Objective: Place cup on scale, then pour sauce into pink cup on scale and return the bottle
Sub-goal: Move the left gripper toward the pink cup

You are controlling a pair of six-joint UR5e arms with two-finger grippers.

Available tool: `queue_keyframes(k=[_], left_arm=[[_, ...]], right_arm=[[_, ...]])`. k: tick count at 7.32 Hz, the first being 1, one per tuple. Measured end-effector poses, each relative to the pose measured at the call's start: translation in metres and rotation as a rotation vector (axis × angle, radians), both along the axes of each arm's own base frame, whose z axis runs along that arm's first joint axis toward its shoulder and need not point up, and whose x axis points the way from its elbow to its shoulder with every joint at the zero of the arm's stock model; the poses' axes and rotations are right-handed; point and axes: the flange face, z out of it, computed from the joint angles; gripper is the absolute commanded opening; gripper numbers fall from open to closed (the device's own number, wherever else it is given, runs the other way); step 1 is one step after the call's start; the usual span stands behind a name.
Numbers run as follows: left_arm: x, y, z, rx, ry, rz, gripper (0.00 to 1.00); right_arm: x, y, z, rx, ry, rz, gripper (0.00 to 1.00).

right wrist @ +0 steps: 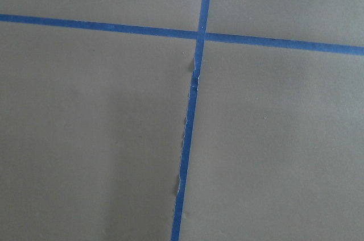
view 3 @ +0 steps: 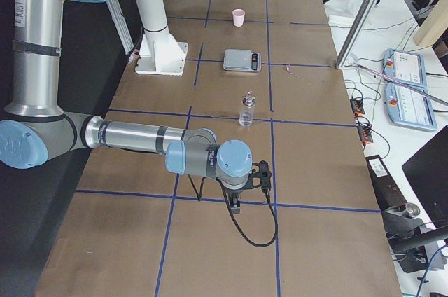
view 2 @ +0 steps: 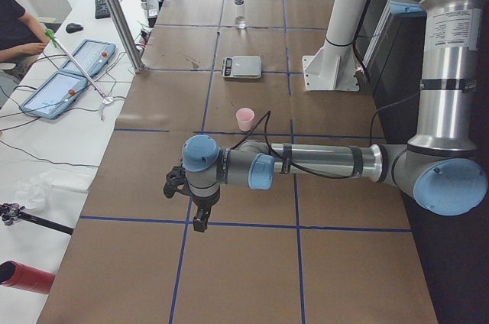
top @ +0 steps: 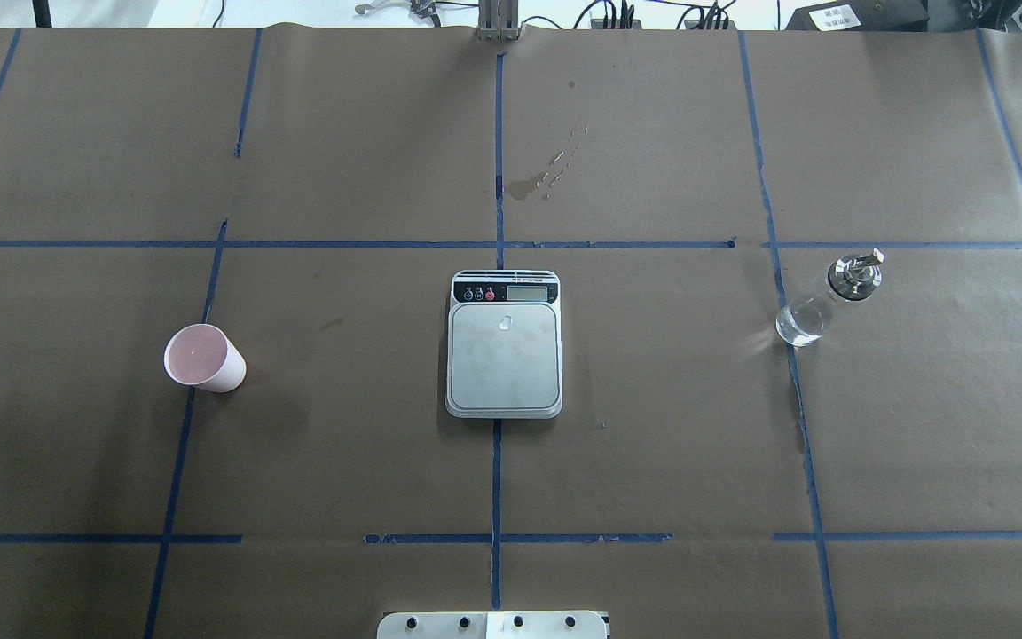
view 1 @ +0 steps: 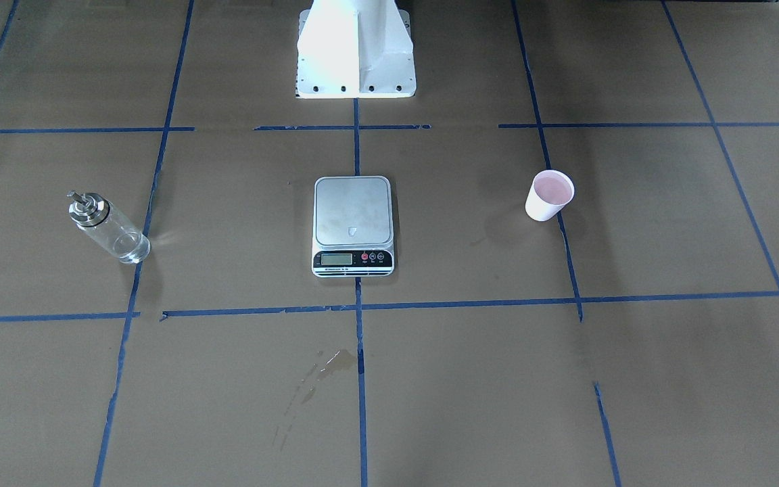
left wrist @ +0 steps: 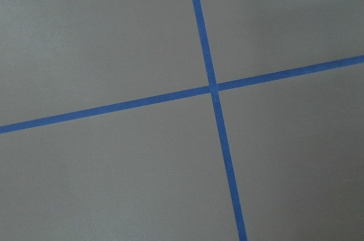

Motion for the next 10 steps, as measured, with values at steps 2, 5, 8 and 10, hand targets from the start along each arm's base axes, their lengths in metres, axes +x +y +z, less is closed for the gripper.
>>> queue_keyframes(k=[2, 5, 8, 10], left_arm=[[0.000, -0.003, -0.007, 0.015, 0.000, 0.000, 1.00], [0.009, -0.045, -0.077, 0.153, 0.001, 0.013, 1.00], [0.043, -0.057, -0.117, 0.209, 0.149, 0.082, 1.00], [0.066, -0.076, -0.145, 0.179, 0.244, 0.052, 1.00]], right_arm=[[0.000, -0.001, -0.003, 0.007, -0.003, 0.000, 1.00], [0.000, -0.003, -0.008, 0.016, -0.007, 0.002, 1.00], [0.000, -0.004, -0.011, 0.020, -0.006, 0.002, 1.00], [-0.001, -0.004, -0.011, 0.021, -0.006, 0.001, 1.00]])
